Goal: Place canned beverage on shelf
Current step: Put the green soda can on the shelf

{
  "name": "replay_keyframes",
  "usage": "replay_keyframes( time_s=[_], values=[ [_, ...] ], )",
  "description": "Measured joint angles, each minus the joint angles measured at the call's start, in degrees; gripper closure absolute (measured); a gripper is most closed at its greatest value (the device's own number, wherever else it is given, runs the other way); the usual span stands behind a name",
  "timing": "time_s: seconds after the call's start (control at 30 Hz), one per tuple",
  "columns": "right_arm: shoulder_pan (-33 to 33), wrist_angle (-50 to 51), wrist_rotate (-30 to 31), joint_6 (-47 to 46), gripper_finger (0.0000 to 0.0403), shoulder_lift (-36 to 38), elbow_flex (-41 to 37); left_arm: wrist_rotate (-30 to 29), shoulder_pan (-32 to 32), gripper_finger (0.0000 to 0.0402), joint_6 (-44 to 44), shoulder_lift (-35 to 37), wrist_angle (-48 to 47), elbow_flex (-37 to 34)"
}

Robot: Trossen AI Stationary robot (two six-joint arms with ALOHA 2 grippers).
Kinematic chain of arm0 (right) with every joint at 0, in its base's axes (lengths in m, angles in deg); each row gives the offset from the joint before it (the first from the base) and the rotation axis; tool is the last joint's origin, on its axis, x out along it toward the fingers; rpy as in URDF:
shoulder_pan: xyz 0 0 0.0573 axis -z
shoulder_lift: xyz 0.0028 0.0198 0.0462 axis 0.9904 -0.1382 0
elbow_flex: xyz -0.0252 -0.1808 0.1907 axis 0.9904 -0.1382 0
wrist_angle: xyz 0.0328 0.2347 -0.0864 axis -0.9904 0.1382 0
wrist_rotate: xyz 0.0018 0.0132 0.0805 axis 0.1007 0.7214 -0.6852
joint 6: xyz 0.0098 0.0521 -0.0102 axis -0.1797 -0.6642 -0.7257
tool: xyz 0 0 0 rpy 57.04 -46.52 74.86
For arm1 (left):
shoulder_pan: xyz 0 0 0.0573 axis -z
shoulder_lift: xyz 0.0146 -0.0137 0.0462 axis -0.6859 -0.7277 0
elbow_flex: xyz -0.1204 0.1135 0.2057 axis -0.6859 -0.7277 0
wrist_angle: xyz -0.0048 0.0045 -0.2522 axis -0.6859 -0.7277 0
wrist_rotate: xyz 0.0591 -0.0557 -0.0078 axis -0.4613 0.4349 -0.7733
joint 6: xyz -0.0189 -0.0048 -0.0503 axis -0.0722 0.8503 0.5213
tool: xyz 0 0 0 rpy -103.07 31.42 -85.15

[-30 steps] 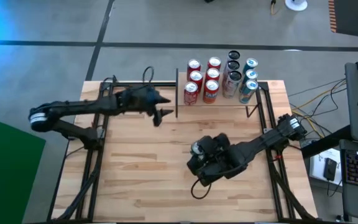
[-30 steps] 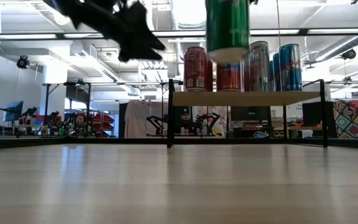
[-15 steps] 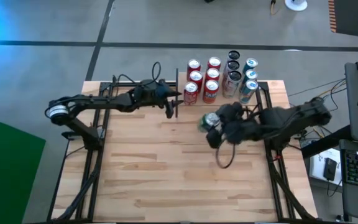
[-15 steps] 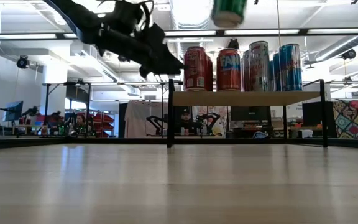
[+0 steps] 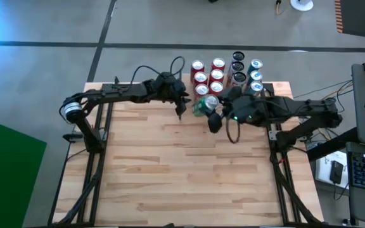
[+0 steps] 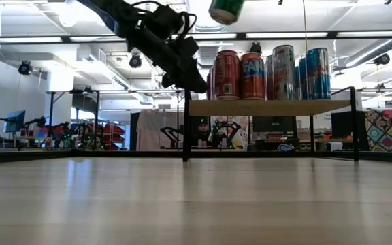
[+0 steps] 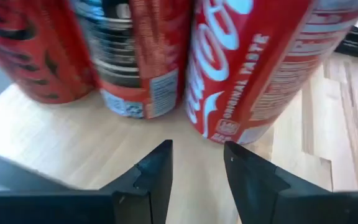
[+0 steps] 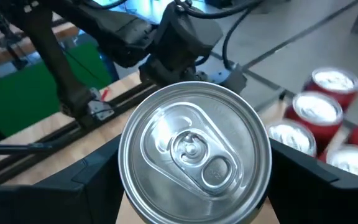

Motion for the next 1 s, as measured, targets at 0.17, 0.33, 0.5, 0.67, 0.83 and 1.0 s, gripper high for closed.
replay_keyframes(
  time_s=[0.17, 0.33, 0.5, 0.67, 0.83, 1.0],
  values=[
    [6.1, -2.7, -7.1, 7.0, 0.0108, -5.8, 5.7, 0.6, -2.1, 0.0285, 0.4, 5.9, 1.1, -2.8],
    [11.2, -0.1, -7.2, 13.6, 0.0108, -14.8, 15.6, 1.8, -5.2, 0.0288, -1.2, 13.7, 5.0, -9.2],
    [16.5, 6.0, -7.3, 16.4, 0.0108, -23.8, 25.7, 2.1, -6.4, 0.0289, -4.8, 20.2, 4.0, -13.1],
    [19.9, 13.0, -7.0, 15.8, 0.0108, -30.6, 32.3, 2.1, -6.3, 0.03, -7.3, 24.6, 5.0, -15.6],
    [20.7, 17.0, -7.5, 15.5, 0.0108, -35.1, 36.1, 2.1, -6.4, 0.0317, -10.0, 24.9, 5.0, -15.7],
    [21.3, 17.1, -7.4, 16.2, 0.0108, -37.1, 37.5, 2.1, -6.7, 0.0323, -11.0, 23.0, 5.4, -15.4]
  ],
)
